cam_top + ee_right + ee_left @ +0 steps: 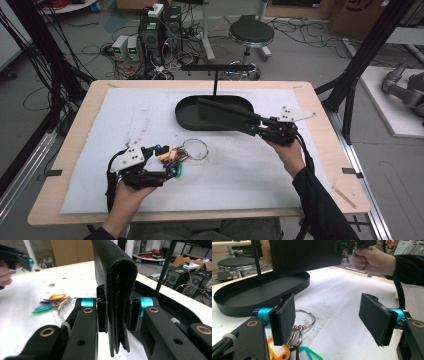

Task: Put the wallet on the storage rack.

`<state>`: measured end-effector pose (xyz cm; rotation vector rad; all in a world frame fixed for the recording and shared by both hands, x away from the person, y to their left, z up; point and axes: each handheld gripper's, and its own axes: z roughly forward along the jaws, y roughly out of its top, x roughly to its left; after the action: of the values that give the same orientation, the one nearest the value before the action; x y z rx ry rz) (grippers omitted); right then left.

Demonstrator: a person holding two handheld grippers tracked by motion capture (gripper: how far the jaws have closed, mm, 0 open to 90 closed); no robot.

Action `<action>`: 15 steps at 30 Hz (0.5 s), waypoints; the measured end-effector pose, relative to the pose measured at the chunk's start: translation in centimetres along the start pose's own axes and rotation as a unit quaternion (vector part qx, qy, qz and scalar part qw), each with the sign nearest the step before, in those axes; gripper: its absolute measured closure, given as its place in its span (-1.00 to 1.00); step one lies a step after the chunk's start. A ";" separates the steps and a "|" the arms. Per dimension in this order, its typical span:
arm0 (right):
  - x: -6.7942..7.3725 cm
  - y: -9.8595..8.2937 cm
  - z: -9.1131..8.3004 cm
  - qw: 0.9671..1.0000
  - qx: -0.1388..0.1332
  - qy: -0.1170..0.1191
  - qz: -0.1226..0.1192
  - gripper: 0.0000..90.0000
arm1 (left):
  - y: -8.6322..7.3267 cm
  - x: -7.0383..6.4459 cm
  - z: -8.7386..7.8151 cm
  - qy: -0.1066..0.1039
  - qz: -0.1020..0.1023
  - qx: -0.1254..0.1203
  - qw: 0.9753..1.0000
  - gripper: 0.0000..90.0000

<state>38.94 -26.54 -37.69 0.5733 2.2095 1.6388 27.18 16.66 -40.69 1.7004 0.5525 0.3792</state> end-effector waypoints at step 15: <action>-3.1 1.1 4.1 1.000 0.004 -0.020 0.005 0.70 | -0.5 0.0 -0.4 0.000 -0.001 -0.001 1.000 -0.37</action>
<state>43.77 -24.44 -37.72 0.6138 2.1894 1.6100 26.90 17.09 -41.05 1.6983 0.5534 0.3789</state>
